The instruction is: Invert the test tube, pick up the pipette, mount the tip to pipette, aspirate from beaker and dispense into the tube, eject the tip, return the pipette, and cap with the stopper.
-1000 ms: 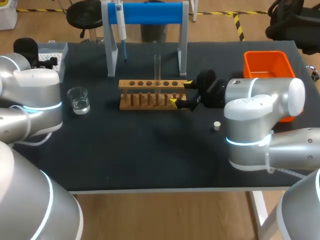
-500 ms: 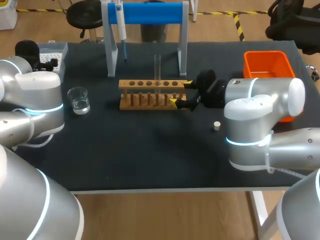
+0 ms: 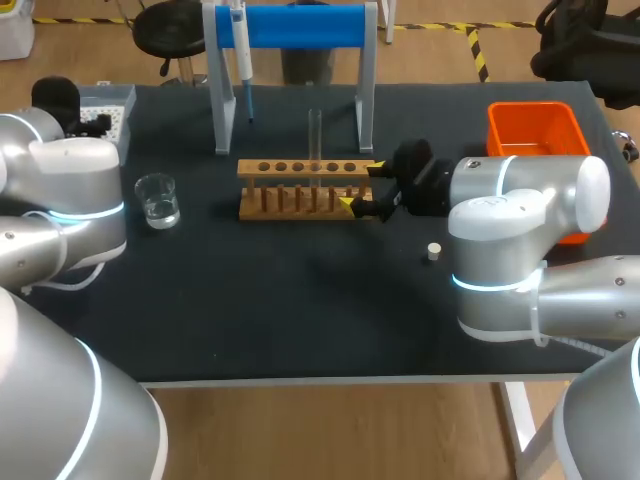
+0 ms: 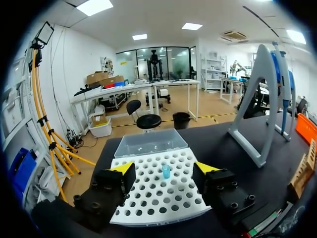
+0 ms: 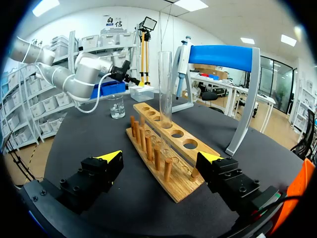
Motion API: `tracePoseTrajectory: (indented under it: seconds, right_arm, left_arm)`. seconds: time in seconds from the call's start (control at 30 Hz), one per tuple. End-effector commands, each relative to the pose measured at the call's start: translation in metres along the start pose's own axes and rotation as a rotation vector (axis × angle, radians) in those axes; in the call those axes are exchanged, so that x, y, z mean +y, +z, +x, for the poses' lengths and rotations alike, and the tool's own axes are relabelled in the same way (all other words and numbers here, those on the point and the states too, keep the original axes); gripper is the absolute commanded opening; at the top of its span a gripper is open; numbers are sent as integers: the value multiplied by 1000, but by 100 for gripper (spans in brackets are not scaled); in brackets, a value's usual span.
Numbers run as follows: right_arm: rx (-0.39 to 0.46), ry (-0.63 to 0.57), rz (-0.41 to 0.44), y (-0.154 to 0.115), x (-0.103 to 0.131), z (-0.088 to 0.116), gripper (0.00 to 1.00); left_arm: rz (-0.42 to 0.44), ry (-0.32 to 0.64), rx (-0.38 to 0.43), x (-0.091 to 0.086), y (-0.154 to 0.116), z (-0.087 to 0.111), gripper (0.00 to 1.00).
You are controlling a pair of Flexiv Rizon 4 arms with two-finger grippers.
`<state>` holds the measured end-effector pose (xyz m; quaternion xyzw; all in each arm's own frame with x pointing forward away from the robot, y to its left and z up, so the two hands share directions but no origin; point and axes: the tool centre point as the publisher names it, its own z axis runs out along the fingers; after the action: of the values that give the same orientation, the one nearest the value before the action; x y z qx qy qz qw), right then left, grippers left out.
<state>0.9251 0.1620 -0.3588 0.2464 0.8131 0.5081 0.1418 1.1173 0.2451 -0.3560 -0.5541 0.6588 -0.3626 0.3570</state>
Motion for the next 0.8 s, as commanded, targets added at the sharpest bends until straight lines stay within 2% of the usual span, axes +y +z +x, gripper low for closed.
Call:
tracePoseTrajectory:
  seconds: [0.03, 0.07, 0.17, 0.8]
  right_arm:
    - [0, -1, -1, 0, -1, 0, 100]
    - [0, -1, -1, 0, -1, 0, 100]
    - [0, -1, -1, 0, -1, 0, 100]
    - [0, -1, -1, 0, -1, 0, 100]
  left_arm:
    - [-23, 3, 4, -4, 4, -2, 58]
    - [-24, 4, 4, -5, 5, -2, 48]
    - [-26, 5, 7, -5, 6, -3, 45]
    - [-40, 8, 18, -5, 13, -3, 45]
